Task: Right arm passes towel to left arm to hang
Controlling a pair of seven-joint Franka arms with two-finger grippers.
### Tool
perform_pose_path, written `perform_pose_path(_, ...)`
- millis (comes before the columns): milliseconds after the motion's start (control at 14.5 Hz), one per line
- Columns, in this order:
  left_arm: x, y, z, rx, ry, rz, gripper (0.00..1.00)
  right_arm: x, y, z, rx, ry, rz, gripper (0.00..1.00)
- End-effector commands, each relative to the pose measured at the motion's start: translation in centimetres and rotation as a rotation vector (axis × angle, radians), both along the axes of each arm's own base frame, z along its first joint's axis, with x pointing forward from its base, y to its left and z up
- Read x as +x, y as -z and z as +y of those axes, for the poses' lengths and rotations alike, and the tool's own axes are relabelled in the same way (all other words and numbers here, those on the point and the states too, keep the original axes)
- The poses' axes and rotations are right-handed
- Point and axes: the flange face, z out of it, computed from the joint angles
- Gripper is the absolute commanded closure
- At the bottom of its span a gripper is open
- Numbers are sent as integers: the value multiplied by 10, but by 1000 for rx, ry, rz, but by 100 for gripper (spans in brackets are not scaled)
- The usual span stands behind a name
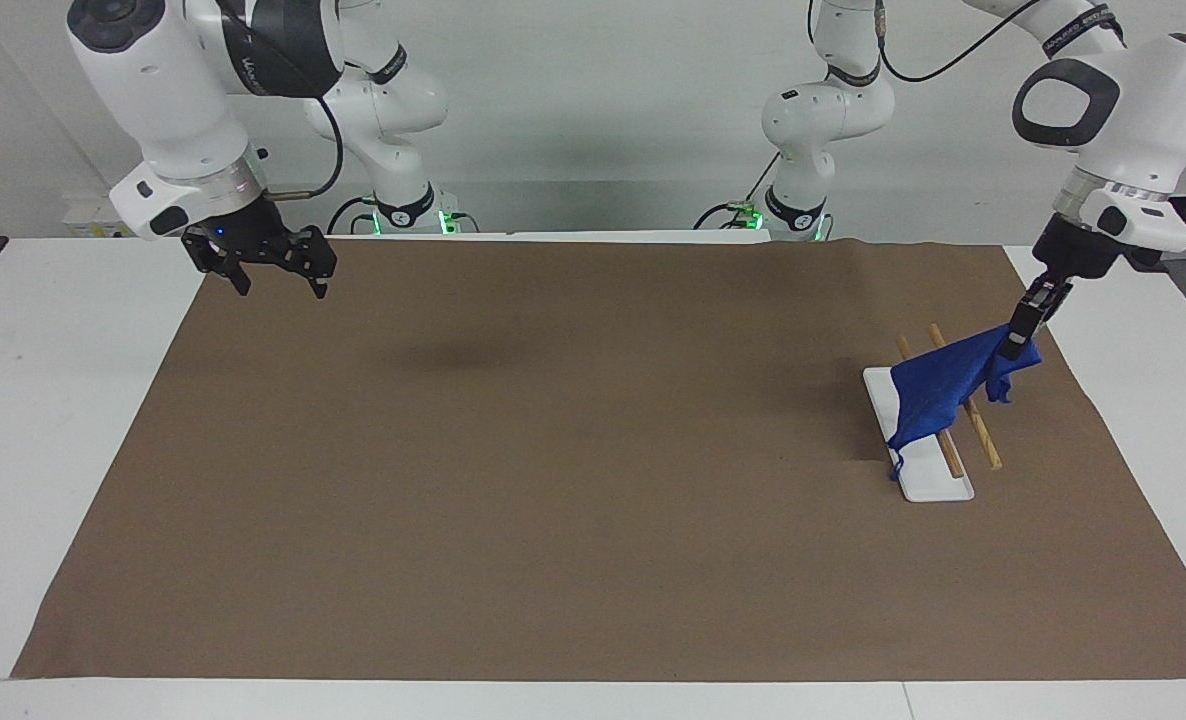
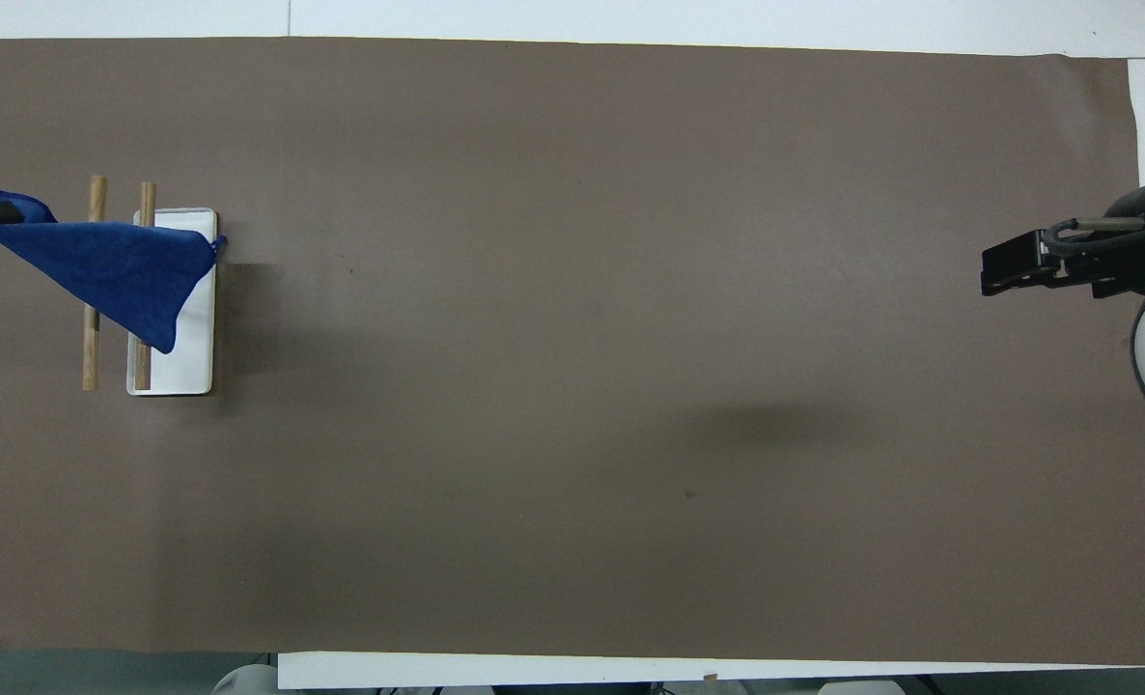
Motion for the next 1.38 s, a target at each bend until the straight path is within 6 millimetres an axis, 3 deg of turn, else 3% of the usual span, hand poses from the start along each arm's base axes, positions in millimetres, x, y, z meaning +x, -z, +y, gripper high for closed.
perform_pose_path(0,13,-6,6,27,14,-28,97,-3,-1,0,-14,-23,-8,0)
perform_pose_path(138,13,-4,25,53,43,-40,97,-2,-2,-2,-14,-20,-13,0)
perform_pose_path(482,14,4,50,85,65,-55,97,-3,-1,-11,-12,1,-9,0)
perform_pose_path(826,15,14,63,100,59,-63,97,-4,-4,-14,-9,9,-15,0)
perform_pose_path(1101,5,32,74,161,193,-50,96,-5,-6,-15,-6,12,-18,0)
perform_pose_path(1307,12,24,73,146,157,-64,96,-4,-5,-17,-4,14,-18,0)
